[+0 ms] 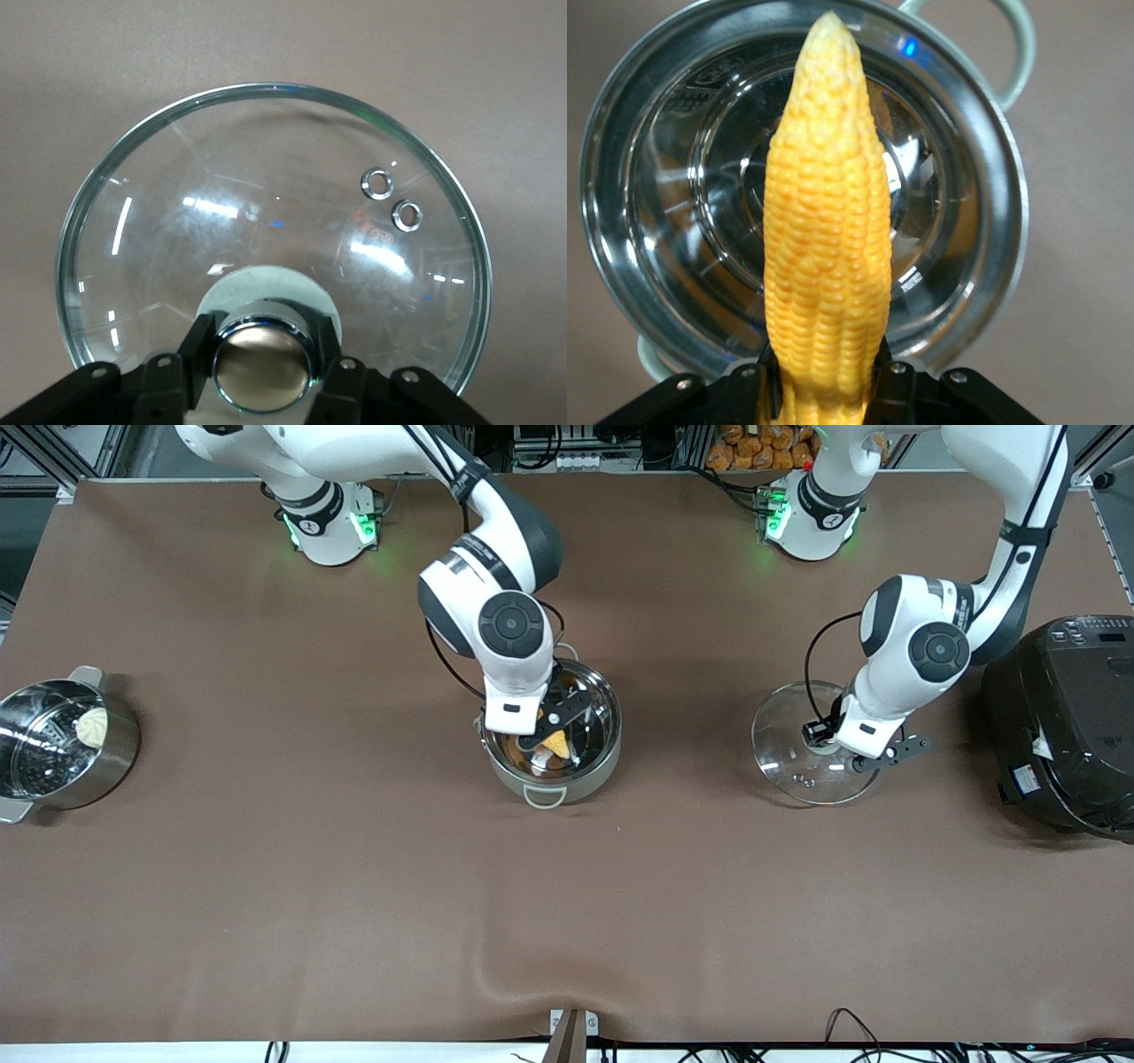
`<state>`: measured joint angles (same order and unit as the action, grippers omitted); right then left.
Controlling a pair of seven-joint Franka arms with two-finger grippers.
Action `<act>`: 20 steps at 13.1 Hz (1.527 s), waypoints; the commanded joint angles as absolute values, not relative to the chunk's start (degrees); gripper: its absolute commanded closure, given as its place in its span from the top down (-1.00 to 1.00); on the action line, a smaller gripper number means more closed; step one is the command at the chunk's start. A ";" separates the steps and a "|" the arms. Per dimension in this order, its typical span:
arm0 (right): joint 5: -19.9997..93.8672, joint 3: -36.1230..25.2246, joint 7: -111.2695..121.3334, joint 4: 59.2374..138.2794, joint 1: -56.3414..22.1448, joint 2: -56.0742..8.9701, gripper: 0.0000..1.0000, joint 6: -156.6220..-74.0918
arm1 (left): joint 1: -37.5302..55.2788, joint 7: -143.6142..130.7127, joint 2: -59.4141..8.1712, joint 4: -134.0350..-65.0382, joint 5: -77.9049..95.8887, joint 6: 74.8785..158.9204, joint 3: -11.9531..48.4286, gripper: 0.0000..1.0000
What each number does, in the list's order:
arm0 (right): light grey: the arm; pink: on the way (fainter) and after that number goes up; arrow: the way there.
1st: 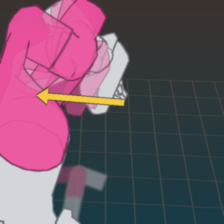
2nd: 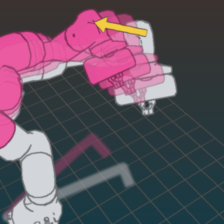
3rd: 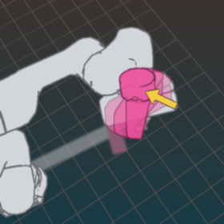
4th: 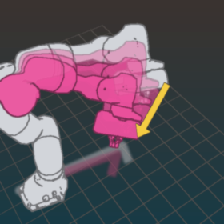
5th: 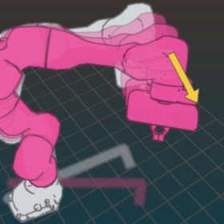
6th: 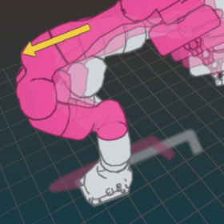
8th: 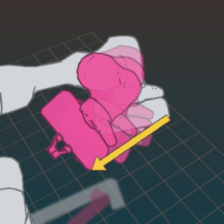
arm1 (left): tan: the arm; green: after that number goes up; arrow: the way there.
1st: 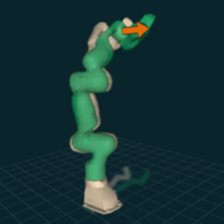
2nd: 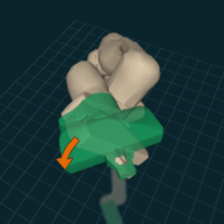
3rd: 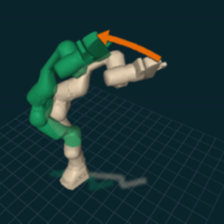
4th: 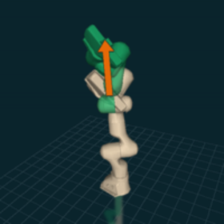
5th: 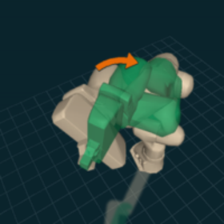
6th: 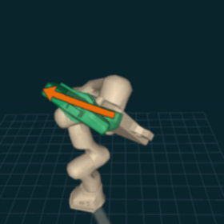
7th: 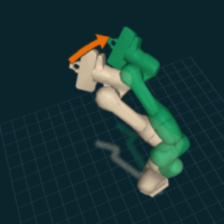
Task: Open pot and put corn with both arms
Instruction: 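Drop the right-held corn into the pot while the left gripper lowers the lid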
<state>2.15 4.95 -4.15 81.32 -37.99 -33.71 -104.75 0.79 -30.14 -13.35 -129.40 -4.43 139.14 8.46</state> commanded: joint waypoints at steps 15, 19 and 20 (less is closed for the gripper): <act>-1.85 4.13 -7.47 79.37 -38.33 -34.46 1.00 -104.87 | -0.26 -29.62 -12.39 -92.16 -5.71 97.79 9.32 1.00; -1.85 4.13 -5.81 79.80 -28.25 -28.31 1.00 -98.28 | -0.61 -26.04 -4.15 -88.59 -5.80 93.52 9.14 1.00; -1.93 4.04 -3.54 79.80 -25.34 -27.34 1.00 -96.61 | -0.79 -24.71 -2.30 -88.77 -5.71 92.82 9.05 1.00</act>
